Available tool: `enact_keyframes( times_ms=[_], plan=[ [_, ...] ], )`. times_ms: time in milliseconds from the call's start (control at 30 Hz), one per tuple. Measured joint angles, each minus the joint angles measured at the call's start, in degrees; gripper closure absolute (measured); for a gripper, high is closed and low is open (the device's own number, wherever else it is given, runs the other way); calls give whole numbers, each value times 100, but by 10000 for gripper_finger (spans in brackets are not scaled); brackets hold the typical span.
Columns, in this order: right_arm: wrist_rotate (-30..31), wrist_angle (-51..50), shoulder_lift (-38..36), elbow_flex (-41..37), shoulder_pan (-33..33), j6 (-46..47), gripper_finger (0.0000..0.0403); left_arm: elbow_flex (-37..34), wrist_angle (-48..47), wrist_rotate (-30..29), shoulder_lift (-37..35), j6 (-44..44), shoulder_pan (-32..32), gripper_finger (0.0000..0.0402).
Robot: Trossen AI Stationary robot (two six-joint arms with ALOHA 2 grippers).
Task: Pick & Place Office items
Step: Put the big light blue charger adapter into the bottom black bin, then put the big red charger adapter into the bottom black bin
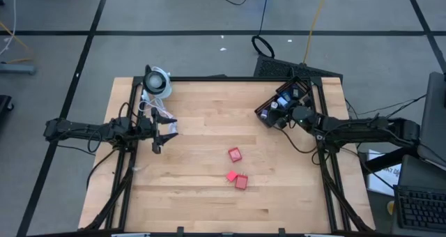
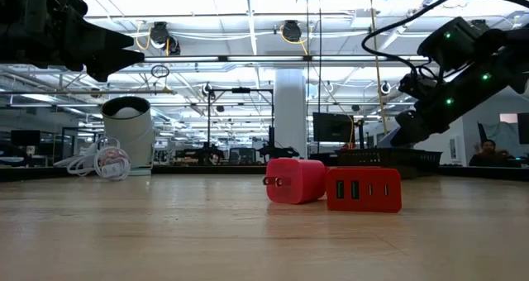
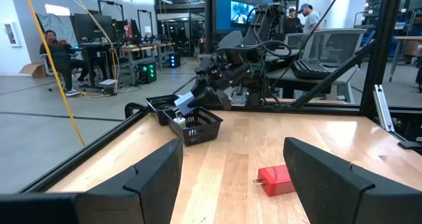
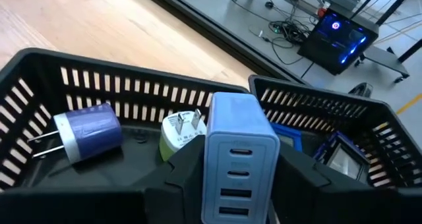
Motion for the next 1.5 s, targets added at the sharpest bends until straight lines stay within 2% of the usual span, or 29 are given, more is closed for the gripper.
enact_keyframes(
  times_ms=[233, 500, 567, 700, 833, 1000, 1167, 1233, 1300, 1400, 1467, 1500],
  plan=[
    [4, 84, 11, 0, 2, 13, 226, 0, 0, 0, 0, 0, 2, 135],
    [-20, 938, 11, 0, 18, 15, 182, 2, 0, 0, 0, 0, 1, 135],
    [-244, 1180, 1, 0, 22, 15, 177, 2, 0, 0, 0, 0, 1, 135],
    [-1057, 1724, -38, 0, 22, 109, 175, 2, 0, -1, 0, 0, 1, 135],
    [-2198, 2216, -48, 0, 24, 532, 180, 2, 0, 0, 0, 0, 1, 135],
    [-4153, 2677, -48, 0, 24, 1160, 183, 2, 0, 0, 0, 0, 0, 135],
    [-6395, 3177, -48, 0, 92, 2125, 182, 2, 54, 0, 2, 2, 0, 135],
    [-7037, 3329, -48, 0, 274, 2394, 183, 4, 252, 0, 2, 3, 2, 135],
    [-7371, 3381, -48, 0, 547, 2459, 185, 4, 430, 0, 1, -20, 2, 135],
    [-7473, 3417, -48, 0, 1007, 2263, 186, 4, 761, 84, 2, -176, 2, 135],
    [-7276, 3490, -46, 0, 1321, 1960, 186, 4, 922, 149, 2, -484, 0, 135],
    [-6993, 3499, -34, 0, 1501, 1726, 186, 4, 1000, 149, 2, -625, -1, 135]
  ],
)
